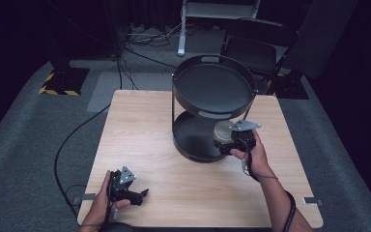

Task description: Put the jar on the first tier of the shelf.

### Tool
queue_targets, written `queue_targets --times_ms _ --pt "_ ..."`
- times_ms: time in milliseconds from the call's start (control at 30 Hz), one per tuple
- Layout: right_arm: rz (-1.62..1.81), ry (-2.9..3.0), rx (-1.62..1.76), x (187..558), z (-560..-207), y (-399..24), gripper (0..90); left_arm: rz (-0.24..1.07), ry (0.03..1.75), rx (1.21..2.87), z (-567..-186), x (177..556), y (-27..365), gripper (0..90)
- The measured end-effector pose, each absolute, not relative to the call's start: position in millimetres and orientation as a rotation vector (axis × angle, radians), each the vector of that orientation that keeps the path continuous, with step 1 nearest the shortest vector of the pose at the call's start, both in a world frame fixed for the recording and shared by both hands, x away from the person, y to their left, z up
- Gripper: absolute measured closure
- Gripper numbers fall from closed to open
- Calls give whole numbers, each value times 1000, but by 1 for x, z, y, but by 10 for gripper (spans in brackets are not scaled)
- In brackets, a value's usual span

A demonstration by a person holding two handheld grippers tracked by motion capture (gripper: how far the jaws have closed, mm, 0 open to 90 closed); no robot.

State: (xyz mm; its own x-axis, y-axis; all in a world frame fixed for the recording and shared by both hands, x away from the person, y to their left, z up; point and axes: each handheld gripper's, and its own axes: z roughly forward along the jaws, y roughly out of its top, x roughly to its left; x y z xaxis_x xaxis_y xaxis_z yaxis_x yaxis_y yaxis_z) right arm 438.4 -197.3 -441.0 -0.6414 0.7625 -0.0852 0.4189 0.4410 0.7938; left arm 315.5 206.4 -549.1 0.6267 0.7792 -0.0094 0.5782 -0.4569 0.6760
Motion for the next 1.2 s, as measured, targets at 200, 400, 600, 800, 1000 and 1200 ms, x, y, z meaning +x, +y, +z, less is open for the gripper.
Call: queue_targets --times_ms 200,400,600,800,1000,1200 --pt "1051 2252 1014 445 -445 -195 89 399 1059 2197 -549 315 206 0" --pt "1047 2243 1035 451 -448 -194 89 399 1059 2196 -549 315 206 0" --pt "1029 2237 1040 456 -452 -188 89 399 1059 2196 -549 315 206 0" --pt "1011 2242 1047 460 -457 -182 89 400 1058 2198 -549 315 206 0" --pt "994 2247 1051 464 -463 -179 89 400 1057 2198 -549 315 206 0" --pt "995 2237 1082 466 -470 -178 89 400 1058 2198 -549 315 206 0"
